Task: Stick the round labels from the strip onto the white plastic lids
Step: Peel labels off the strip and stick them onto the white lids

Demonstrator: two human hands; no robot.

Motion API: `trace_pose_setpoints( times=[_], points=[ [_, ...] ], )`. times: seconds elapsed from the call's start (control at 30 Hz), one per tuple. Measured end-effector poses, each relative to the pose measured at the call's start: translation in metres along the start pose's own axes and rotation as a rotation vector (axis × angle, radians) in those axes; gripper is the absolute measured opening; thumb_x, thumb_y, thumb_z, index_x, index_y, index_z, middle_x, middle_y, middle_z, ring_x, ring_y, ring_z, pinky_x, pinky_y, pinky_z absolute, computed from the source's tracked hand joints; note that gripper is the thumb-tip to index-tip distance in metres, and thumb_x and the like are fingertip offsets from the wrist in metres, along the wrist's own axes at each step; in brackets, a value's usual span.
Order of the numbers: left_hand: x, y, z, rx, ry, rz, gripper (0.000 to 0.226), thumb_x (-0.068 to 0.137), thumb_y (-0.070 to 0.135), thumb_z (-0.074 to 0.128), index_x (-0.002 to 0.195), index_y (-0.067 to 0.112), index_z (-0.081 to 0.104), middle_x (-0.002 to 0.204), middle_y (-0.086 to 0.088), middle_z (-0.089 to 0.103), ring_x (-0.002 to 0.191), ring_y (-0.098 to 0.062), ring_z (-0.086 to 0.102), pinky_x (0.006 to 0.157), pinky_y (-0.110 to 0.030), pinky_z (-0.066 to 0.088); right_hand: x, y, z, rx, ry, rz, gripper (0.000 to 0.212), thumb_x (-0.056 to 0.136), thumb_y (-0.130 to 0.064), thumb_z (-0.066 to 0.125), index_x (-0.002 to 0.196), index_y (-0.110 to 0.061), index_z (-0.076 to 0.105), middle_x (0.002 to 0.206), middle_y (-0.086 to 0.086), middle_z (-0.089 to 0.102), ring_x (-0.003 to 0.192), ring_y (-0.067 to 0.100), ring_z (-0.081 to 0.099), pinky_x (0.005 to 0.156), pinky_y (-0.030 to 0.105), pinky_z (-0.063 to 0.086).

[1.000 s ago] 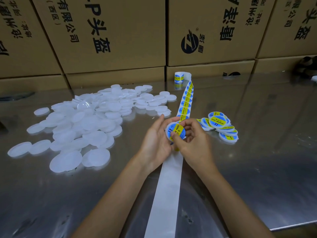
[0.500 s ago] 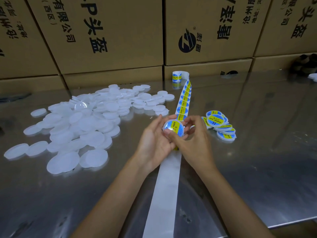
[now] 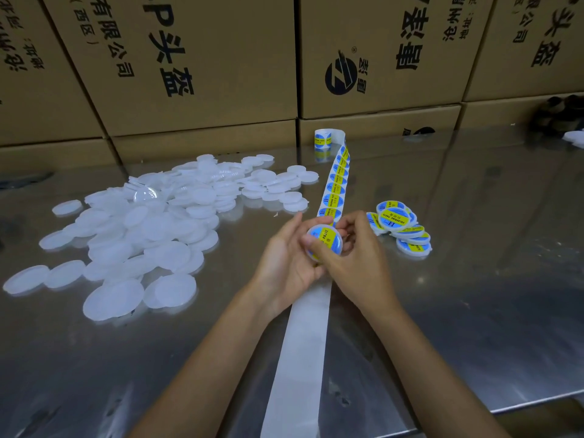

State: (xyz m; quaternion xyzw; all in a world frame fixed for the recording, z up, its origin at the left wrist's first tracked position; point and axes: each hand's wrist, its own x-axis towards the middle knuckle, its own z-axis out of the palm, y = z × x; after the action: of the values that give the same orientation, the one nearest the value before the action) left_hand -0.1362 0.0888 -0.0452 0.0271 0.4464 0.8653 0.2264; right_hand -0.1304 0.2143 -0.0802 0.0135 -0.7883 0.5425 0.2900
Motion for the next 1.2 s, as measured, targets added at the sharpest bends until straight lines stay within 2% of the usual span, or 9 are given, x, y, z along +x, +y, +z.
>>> trace_pose_setpoints(
  times=[0.07,0.17,0.3,0.47,0.63,0.8,0.97,1.1,1.2],
  points=[
    [-0.001,0.0,0.0,0.008,-0.013,-0.013,0.056,0.105,0.044,0.034,0.129,-0.001,0.057,0.129,-0.024,0.064,0.11,-0.031,0.068,0.089,-0.039,0.057,-0.001,-0.001,0.002,-0.073,0.004,0.012,0.056,0.06,-0.073,0.073,0.084,-0.034,0.041,0.081,-0.014,0.059,0.072,0.008,0.059,0.062,0.03,0.049],
    [-0.002,-0.001,0.002,-0.006,-0.039,-0.044,0.051,0.105,0.044,0.035,0.121,0.002,0.06,0.122,-0.021,0.068,0.101,-0.027,0.072,0.078,-0.036,0.061,0.0,0.001,0.0,-0.061,0.051,-0.019,0.046,0.071,-0.061,0.074,0.078,-0.032,0.039,0.072,-0.012,0.057,0.065,0.009,0.055,0.056,0.029,0.046],
    [-0.002,-0.001,0.003,-0.007,-0.035,-0.065,0.051,0.102,0.042,0.04,0.123,0.002,0.063,0.125,-0.019,0.067,0.101,-0.027,0.071,0.078,-0.038,0.061,0.0,0.002,0.0,-0.009,0.059,-0.052,0.035,0.087,-0.041,0.069,0.073,-0.028,0.04,0.065,-0.012,0.055,0.059,0.008,0.054,0.054,0.028,0.045],
    [-0.002,0.001,-0.002,0.001,-0.01,-0.029,0.049,0.104,0.039,0.039,0.119,0.0,0.064,0.123,-0.019,0.069,0.101,-0.028,0.071,0.08,-0.039,0.061,0.0,-0.003,-0.004,0.075,0.001,-0.028,0.023,0.096,-0.032,0.061,0.081,-0.018,0.051,0.072,-0.005,0.062,0.063,0.012,0.058,0.062,0.039,0.05],
    [0.0,0.006,-0.007,-0.026,0.022,-0.001,0.05,0.104,0.037,0.041,0.125,-0.004,0.058,0.123,-0.03,0.065,0.112,-0.045,0.065,0.092,-0.051,0.057,-0.003,-0.006,-0.002,0.085,-0.205,0.035,0.047,0.071,-0.035,0.087,0.097,-0.022,0.05,0.085,-0.014,0.063,0.069,0.002,0.061,0.064,0.015,0.049],
    [-0.001,0.01,-0.011,0.012,0.026,0.0,0.043,0.102,0.032,0.046,0.12,-0.004,0.062,0.119,-0.027,0.068,0.106,-0.037,0.07,0.085,-0.05,0.06,0.001,-0.004,-0.004,0.147,-0.149,0.006,0.022,0.086,-0.025,0.075,0.083,-0.019,0.055,0.071,-0.011,0.059,0.064,0.01,0.058,0.063,0.036,0.054],
    [-0.001,0.009,-0.012,0.061,0.042,0.004,0.037,0.103,0.028,0.044,0.109,-0.001,0.066,0.112,-0.02,0.072,0.096,-0.03,0.073,0.078,-0.045,0.062,0.002,-0.001,-0.006,0.148,-0.133,-0.03,0.022,0.097,-0.025,0.061,0.077,-0.022,0.053,0.071,0.004,0.064,0.068,0.028,0.061,0.066,0.051,0.052],
    [0.0,0.012,-0.012,0.066,0.058,0.02,0.038,0.104,0.028,0.042,0.11,-0.002,0.065,0.103,-0.024,0.072,0.089,-0.035,0.073,0.069,-0.04,0.063,-0.003,-0.002,-0.004,0.064,-0.244,0.013,0.038,0.072,-0.048,0.08,0.088,-0.029,0.052,0.082,-0.011,0.061,0.07,0.014,0.06,0.065,0.03,0.053],
    [0.0,0.013,-0.012,0.065,0.057,0.014,0.036,0.103,0.027,0.044,0.111,-0.001,0.065,0.106,-0.023,0.072,0.092,-0.033,0.073,0.073,-0.042,0.063,-0.003,-0.004,-0.003,0.076,-0.221,0.011,0.028,0.08,-0.032,0.08,0.087,-0.026,0.054,0.082,-0.01,0.061,0.07,0.018,0.06,0.067,0.038,0.054]
  ],
)
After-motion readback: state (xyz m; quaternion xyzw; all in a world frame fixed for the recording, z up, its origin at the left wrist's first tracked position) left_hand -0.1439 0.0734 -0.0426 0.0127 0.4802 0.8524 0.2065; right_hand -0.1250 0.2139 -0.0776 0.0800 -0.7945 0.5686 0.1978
